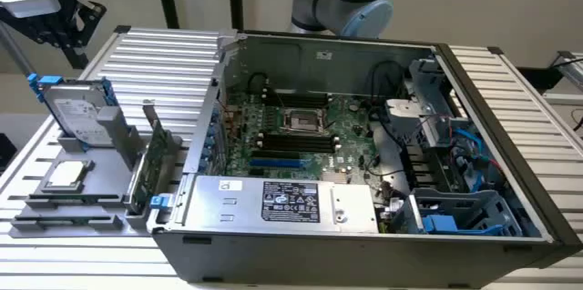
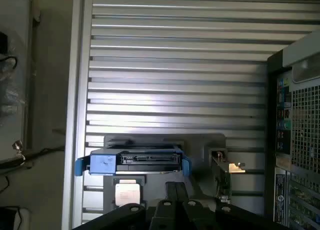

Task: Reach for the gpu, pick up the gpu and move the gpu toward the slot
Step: 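Reach for the gpu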

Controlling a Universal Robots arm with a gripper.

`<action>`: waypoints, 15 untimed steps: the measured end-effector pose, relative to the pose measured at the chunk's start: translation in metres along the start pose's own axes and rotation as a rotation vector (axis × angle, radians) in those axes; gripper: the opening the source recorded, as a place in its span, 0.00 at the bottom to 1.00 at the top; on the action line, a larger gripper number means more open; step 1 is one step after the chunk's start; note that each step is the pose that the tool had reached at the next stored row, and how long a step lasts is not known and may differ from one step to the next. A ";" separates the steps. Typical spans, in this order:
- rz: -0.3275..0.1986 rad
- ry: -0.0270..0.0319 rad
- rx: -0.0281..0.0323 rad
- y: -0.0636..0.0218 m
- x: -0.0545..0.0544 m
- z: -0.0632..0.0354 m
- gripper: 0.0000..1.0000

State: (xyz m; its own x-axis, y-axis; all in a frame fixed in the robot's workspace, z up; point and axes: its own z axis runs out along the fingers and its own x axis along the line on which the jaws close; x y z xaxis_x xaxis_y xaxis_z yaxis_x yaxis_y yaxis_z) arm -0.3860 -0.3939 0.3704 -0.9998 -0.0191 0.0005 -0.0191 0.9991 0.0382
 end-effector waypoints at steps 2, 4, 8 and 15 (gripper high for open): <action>0.000 0.0000 0.0000 0.0000 0.000 0.0000 0.11; 0.000 0.0000 0.0000 0.0000 0.000 0.0000 0.11; 0.000 0.0000 0.0000 0.0000 0.000 0.0000 0.11; 0.000 0.0004 0.0001 -0.0018 -0.002 0.0000 0.11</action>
State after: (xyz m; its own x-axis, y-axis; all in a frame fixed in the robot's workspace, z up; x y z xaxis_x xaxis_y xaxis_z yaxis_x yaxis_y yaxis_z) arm -0.3839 -0.3957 0.3703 -0.9998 -0.0190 0.0009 -0.0189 0.9991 0.0381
